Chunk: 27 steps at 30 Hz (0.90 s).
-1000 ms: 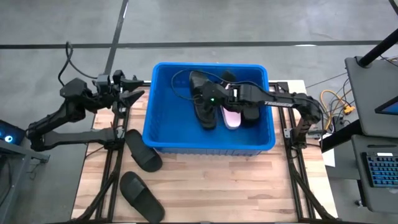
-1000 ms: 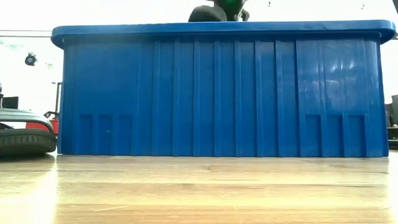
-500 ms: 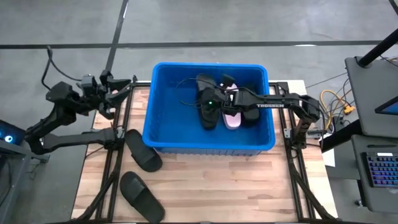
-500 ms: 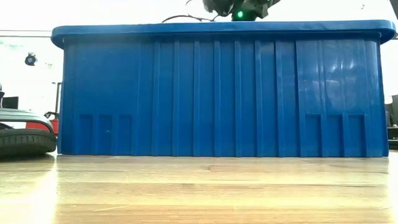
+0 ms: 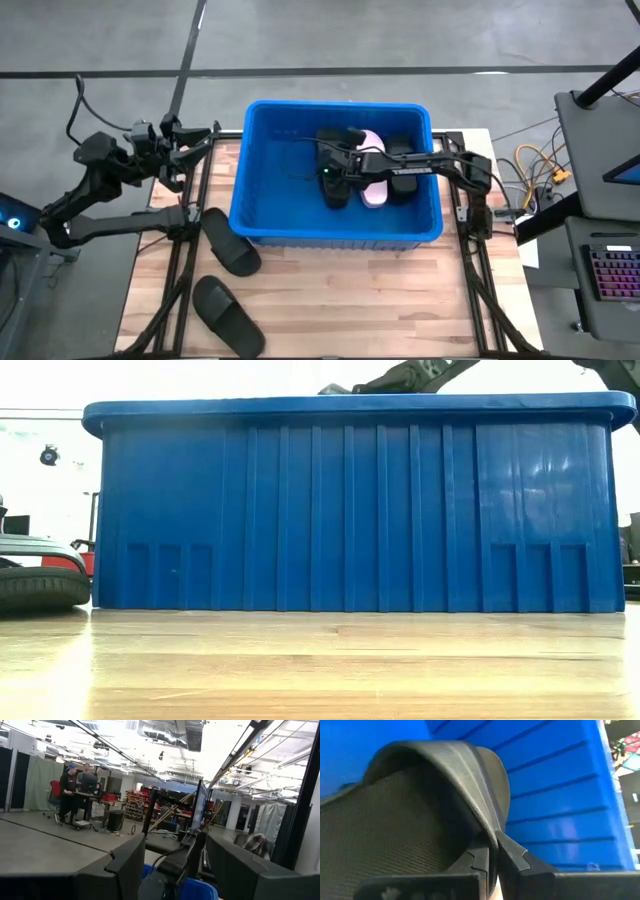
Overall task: Pick and place slides into bin
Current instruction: Put the black slide into the blue container
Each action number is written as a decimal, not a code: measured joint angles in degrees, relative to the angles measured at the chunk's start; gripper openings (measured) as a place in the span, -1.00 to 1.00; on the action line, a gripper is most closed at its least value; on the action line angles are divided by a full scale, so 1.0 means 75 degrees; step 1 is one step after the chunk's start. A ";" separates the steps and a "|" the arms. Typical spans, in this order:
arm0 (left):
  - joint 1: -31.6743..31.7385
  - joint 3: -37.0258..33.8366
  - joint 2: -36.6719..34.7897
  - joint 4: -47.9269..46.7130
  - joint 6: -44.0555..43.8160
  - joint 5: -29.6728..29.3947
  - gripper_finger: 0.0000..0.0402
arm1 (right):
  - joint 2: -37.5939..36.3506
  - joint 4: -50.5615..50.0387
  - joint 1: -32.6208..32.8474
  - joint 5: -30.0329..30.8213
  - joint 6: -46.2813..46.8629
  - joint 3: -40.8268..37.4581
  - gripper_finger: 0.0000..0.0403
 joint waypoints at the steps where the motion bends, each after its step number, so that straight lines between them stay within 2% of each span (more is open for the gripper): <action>1: -0.0002 -0.0003 -0.0010 -0.0005 -0.0008 0.0000 -0.02 | 0.0089 0.0035 -0.0012 -0.0057 -0.0013 0.0000 -0.96; 7: -0.0002 -0.0007 -0.0045 -0.0003 -0.0029 0.0003 -0.02 | 0.0415 0.0116 -0.0033 -0.0177 0.0002 0.0035 -0.94; 17: -0.0002 -0.0066 -0.0231 -0.0004 -0.0034 0.0005 -0.02 | 0.0162 0.0000 -0.0145 -0.0461 0.0058 0.0013 -0.80; 22: -0.0001 -0.0070 -0.0290 -0.0002 -0.0034 0.0006 -0.02 | 0.0142 -0.0099 -0.0237 -0.1012 0.0053 0.0067 -0.67; 27: 0.0000 -0.0079 -0.0351 -0.0021 -0.0034 0.0006 -0.02 | 0.0142 -0.0165 -0.0263 -0.1373 -0.0001 0.0184 -0.44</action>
